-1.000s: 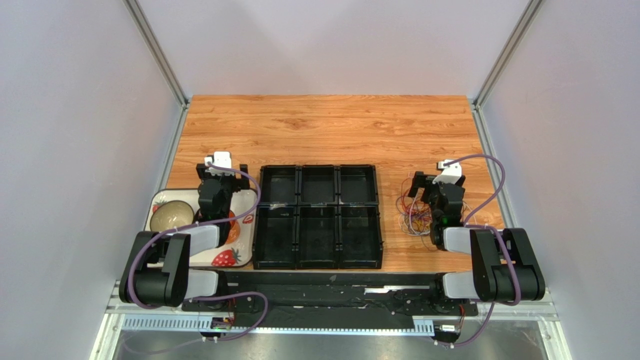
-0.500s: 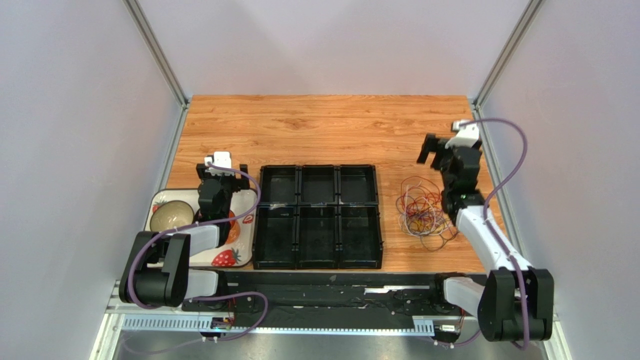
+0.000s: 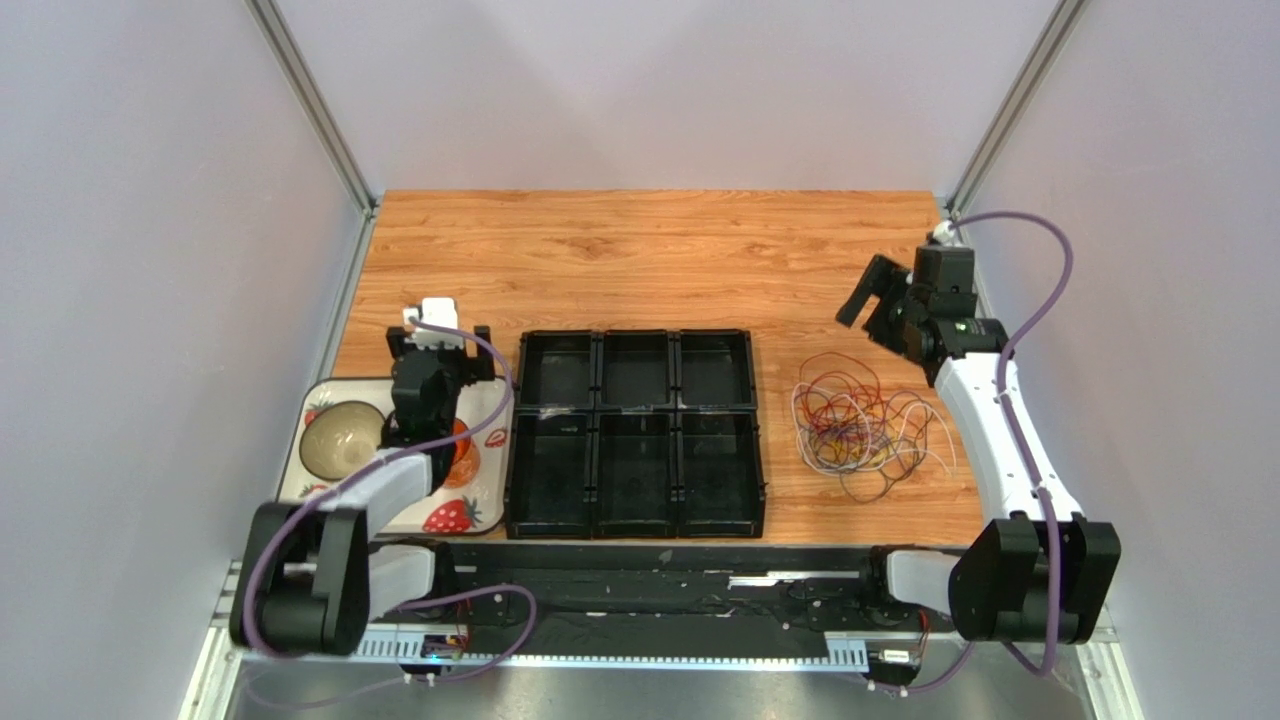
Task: Untangle the cables
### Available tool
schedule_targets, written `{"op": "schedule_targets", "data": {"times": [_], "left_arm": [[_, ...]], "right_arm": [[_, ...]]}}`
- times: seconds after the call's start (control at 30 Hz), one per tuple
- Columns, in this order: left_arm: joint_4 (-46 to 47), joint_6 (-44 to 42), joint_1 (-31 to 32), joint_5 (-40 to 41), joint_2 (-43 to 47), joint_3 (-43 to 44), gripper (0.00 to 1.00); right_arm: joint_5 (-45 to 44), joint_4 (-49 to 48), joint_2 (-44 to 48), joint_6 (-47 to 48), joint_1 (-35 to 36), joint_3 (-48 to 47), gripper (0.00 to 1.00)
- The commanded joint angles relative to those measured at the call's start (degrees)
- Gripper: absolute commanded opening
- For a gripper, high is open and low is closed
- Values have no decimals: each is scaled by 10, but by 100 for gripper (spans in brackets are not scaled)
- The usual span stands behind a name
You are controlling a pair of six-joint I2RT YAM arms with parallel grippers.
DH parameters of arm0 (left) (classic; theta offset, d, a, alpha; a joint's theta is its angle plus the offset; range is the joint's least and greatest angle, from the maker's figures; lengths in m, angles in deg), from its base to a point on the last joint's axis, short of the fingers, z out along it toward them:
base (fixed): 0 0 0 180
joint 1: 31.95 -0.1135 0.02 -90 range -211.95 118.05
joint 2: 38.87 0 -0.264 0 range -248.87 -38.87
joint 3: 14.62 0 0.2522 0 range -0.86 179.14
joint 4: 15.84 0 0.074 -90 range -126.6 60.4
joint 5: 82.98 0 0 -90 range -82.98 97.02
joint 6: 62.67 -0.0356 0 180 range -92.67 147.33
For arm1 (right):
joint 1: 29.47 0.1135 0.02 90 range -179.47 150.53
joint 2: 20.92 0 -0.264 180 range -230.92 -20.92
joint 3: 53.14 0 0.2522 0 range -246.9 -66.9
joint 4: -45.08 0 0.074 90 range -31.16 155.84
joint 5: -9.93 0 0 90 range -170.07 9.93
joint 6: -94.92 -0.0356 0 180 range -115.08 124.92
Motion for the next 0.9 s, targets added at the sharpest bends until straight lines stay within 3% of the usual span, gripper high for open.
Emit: {"op": "schedule_targets", "data": {"times": [0.0, 0.03, 0.07, 0.13, 0.17, 0.2, 0.23, 0.27, 0.33, 0.4, 0.5, 0.67, 0.87], "left_arm": [[-317, 78, -4, 6, 196, 151, 99], [-366, 137, -3, 10, 215, 183, 99], [-481, 171, -3, 12, 231, 251, 99], [-586, 258, -3, 54, 259, 326, 99], [-670, 301, -4, 156, 264, 331, 99], [-691, 392, -5, 196, 267, 321, 99], [-712, 390, -39, 167, 264, 315, 99], [-692, 370, -58, 1, 257, 318, 99], [-701, 362, -46, -82, 221, 351, 99], [-742, 345, 0, -77, 186, 379, 99], [-800, 319, 149, 0, 154, 448, 99], [-811, 329, 260, -39, 90, 486, 91], [-801, 285, 414, -17, -60, 582, 89]], "right_arm": [[5, 77, 47, -40, 2, 29, 89], [2, 81, 51, -36, 3, 29, 89], [2, 88, 58, -37, 3, 27, 89], [-25, 106, 66, -44, 3, 22, 88], [-34, 108, 78, -52, 3, 25, 89], [-46, 107, 86, -54, 3, 38, 89], [-53, 103, 95, -53, 3, 45, 90], [-62, 84, 107, -67, 2, 56, 91], [-47, 50, 144, -79, 2, 98, 93], [-7, 32, 162, -80, 2, 114, 93], [10, 52, 163, -71, 2, 117, 91], [66, 39, 171, -47, 1, 142, 92], [14, 99, 186, -60, 2, 140, 89]]}}
